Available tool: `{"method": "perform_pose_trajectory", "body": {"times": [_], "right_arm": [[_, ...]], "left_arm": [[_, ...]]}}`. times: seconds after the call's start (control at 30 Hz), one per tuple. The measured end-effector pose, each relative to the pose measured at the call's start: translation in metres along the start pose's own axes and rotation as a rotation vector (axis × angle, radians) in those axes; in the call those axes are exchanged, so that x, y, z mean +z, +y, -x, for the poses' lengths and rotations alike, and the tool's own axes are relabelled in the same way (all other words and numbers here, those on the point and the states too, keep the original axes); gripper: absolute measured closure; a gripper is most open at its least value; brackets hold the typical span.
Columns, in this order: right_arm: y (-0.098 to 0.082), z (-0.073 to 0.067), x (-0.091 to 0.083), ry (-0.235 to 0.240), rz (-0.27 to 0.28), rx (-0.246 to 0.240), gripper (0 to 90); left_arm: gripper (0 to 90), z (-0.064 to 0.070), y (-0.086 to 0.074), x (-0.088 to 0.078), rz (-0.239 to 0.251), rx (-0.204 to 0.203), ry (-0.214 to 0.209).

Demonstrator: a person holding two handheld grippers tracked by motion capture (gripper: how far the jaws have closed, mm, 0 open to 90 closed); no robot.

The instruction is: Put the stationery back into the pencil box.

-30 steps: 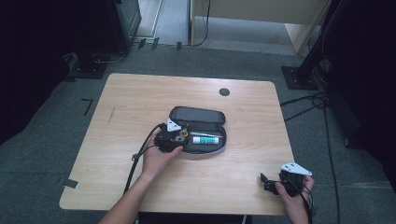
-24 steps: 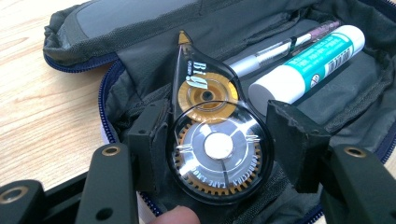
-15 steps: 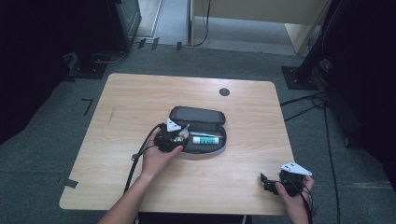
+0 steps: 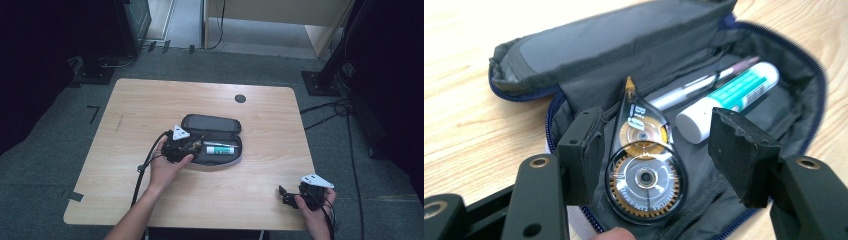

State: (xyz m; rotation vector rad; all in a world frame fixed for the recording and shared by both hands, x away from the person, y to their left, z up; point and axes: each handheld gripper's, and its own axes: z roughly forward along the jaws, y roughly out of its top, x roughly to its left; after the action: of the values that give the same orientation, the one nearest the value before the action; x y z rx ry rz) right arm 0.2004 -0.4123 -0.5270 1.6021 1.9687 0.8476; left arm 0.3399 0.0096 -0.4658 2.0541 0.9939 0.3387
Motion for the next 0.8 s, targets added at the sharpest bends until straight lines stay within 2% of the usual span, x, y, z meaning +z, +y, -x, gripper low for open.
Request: {"method": "perform_pose_trajectory", "body": {"times": [0.1,0.23,0.37,0.43,0.5,0.6,0.8], "right_arm": [[0.000,0.000,0.000,0.000,0.000,0.000,0.0],[0.000,0.000,0.000,0.000,0.000,0.000,0.0],[0.000,0.000,0.000,0.000,0.000,0.000,0.0],[0.000,0.000,0.000,0.000,0.000,0.000,0.0],[0.000,0.000,0.000,0.000,0.000,0.000,0.0],[0.000,0.000,0.000,-0.001,0.001,0.000,0.0],[0.000,0.000,0.000,-0.001,0.001,0.000,0.0]], "left_arm": [[38.4,-0.001,0.001,-0.007,0.018,-0.007,-0.006],[30.9,-0.005,0.001,-0.019,0.046,-0.036,-0.017],[13.6,-0.010,0.000,-0.028,0.059,-0.043,0.003],[2.6,-0.012,-0.003,-0.033,0.062,-0.030,0.011],[0.0,-0.015,-0.007,-0.038,0.054,-0.041,0.025],[0.0,-0.023,-0.016,-0.049,0.071,-0.062,0.037],[0.0,-0.036,-0.029,-0.060,0.070,-0.090,0.073]]}}
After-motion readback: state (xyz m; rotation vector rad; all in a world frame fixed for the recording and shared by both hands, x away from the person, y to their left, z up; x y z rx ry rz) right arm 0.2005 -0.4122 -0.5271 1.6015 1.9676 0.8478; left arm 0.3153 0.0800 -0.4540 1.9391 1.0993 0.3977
